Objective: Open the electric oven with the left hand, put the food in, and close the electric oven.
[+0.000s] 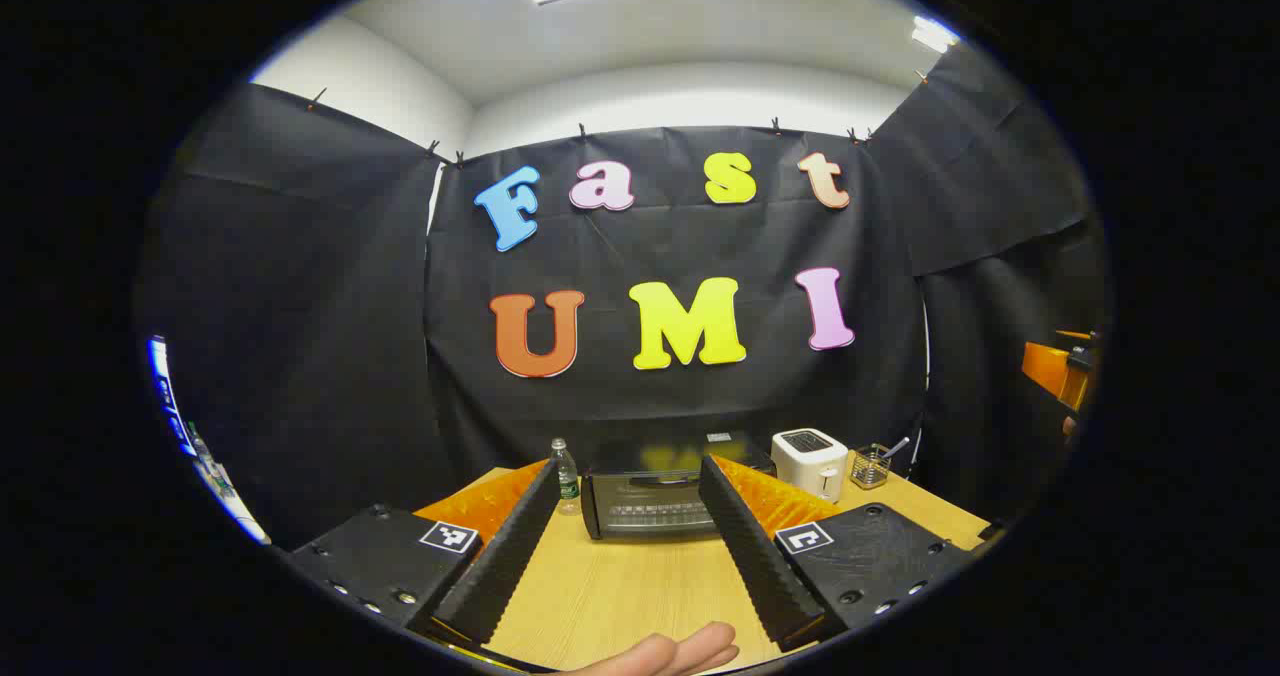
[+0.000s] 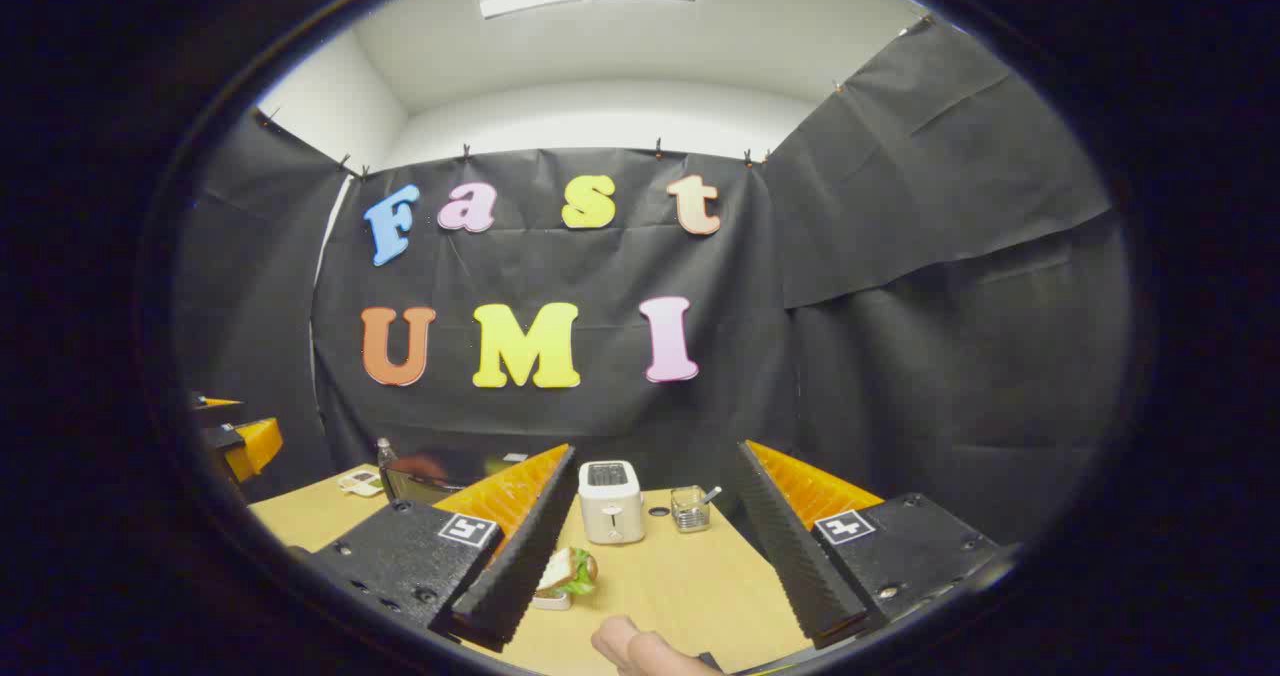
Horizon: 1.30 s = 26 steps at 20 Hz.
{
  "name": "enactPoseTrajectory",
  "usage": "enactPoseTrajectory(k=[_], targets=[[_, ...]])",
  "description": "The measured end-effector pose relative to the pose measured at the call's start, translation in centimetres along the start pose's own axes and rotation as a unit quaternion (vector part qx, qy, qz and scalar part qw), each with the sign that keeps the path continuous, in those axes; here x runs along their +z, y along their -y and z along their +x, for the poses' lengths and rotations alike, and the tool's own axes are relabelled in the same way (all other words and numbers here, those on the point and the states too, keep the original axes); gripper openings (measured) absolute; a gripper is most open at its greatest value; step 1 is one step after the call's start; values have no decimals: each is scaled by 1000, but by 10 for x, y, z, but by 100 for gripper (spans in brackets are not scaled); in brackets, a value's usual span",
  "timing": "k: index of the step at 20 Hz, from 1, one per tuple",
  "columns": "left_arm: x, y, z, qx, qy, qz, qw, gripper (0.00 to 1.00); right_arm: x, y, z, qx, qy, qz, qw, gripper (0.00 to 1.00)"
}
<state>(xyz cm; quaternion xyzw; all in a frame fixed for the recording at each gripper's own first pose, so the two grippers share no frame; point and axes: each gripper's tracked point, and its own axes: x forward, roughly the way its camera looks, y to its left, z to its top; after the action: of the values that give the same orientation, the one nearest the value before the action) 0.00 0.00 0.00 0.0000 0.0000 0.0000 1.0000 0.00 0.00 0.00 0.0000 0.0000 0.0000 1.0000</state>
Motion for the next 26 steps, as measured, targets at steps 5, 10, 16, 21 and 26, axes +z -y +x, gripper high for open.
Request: enactPoseTrajectory(k=[5, 10, 16, 21, 26], targets=[[4, 11, -2, -20, 2, -11, 1000, 92, -6, 1, 3, 0, -6, -5, 1000, 100], [4, 15, -1, -26, 2, -12, 1000, 93, -6, 4, 4, 10, -5, 7, 1000, 90], [8, 20, 14, -30, 5, -15, 999, 93, -5, 6, 9, 9, 5, 22, 1000, 90], [9, 24, 49, -25, 3, -19, 999, 93, -12, 13, 19, 14, 1, 26, 1000, 90], [-7, 47, 102, -50, -26, -11, 998, 94, -17, 26, 27, 6, 7, 34, 999, 90]])
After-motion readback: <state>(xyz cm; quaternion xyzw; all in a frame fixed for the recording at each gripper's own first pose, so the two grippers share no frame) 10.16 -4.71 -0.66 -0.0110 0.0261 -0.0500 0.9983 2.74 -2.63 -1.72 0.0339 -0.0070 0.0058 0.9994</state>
